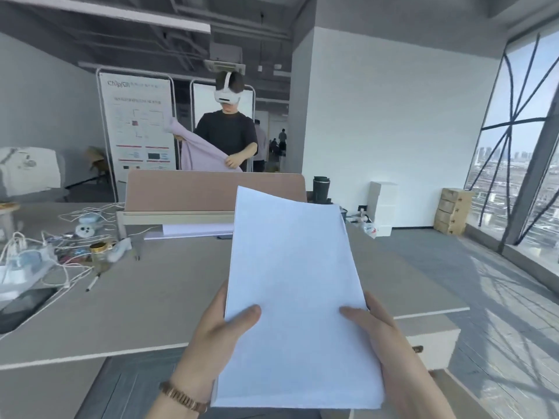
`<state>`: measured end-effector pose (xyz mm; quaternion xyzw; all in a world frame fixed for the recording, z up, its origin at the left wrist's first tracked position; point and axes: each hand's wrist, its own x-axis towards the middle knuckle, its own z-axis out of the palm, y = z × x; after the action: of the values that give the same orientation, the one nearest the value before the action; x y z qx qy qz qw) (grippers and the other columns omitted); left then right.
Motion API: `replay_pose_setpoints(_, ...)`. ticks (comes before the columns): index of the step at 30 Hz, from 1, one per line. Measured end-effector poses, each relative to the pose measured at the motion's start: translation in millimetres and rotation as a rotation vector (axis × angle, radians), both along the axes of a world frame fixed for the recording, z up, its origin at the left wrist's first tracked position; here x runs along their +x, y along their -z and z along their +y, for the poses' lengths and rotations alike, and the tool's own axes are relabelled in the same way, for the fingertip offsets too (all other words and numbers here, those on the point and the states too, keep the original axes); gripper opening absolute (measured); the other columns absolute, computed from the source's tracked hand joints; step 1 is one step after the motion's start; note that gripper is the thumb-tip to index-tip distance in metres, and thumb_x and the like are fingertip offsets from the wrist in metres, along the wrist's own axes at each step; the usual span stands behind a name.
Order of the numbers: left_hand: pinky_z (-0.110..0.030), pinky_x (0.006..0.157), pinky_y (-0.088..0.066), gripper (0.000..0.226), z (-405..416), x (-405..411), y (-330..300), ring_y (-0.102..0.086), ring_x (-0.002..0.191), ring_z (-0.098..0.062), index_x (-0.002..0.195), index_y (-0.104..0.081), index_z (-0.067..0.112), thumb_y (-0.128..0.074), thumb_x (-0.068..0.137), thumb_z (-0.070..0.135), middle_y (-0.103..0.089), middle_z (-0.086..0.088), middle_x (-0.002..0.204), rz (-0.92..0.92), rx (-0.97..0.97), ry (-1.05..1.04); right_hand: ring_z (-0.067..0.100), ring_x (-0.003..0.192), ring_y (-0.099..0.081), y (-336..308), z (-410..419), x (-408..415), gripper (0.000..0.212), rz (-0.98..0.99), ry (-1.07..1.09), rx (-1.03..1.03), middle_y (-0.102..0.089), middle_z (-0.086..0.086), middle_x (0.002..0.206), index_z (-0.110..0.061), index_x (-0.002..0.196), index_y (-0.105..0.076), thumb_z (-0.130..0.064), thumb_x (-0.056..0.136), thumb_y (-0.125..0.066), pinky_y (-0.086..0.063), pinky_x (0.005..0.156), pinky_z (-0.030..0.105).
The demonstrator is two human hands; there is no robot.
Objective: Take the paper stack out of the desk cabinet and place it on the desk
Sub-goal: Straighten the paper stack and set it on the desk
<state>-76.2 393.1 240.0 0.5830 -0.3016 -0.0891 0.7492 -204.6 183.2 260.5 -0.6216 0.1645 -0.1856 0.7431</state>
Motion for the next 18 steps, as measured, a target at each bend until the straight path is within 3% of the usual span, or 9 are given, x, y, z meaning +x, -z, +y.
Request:
replay_pose_setpoints(2,-0.018,0.081,-0.055,0.047,0,30,12,-0.068,0.112,-0.014,0.126,-0.059,0.018,-0.065,0.081,0.003,-0.073,0.004,0.12,0.018,0.01,-0.039,0.029,0.1,-0.075,9,-1,40,0.035,0.006,-0.037,0.022,-0.078,0.002,0.112,-0.032,0.119,-0.066,-0.011,0.091,-0.061,-0.056,0.091,0.051)
replay_pose_setpoints(6,-0.014,0.081,-0.054,0.045,1,94,41,-0.068,0.109,-0.006,0.126,-0.058,0.021,-0.06,0.09,-0.007,-0.074,0.013,0.115,0.076,0.045,-0.134,0.033,0.103,-0.074,40,-1,120,0.037,0.035,-0.086,0.056,-0.077,0.005,0.115,-0.028,0.121,-0.066,-0.008,0.091,-0.061,-0.053,0.097,0.057)
replay_pose_setpoints(9,-0.033,0.096,-0.053,0.048,5,136,65,-0.065,0.117,-0.016,0.13,-0.058,0.02,-0.063,0.084,0.01,-0.072,0.005,0.123,0.154,0.077,-0.193,0.035,0.1,-0.074,64,-2,170,0.033,0.075,-0.095,0.06,-0.078,0.009,0.111,-0.02,0.118,-0.067,-0.003,0.09,-0.062,-0.055,0.093,0.056)
replay_pose_setpoints(14,-0.05,0.107,-0.044,0.045,7,171,87,-0.063,0.122,-0.022,0.129,-0.061,0.025,-0.063,0.087,0.01,-0.07,0.003,0.127,0.247,0.116,-0.218,0.03,0.098,-0.076,86,-4,210,0.032,0.081,-0.119,0.033,-0.078,0.006,0.111,-0.018,0.12,-0.064,-0.002,0.093,-0.061,-0.058,0.086,0.048)
replay_pose_setpoints(18,-0.046,0.108,-0.044,0.04,-6,178,77,-0.062,0.121,-0.013,0.129,-0.059,0.03,-0.06,0.094,0.009,-0.069,0.011,0.127,0.209,0.124,-0.254,0.031,0.101,-0.075,76,-16,219,0.034,0.061,-0.124,0.006,-0.077,0.006,0.113,-0.019,0.12,-0.065,-0.001,0.093,-0.06,-0.056,0.091,0.052)
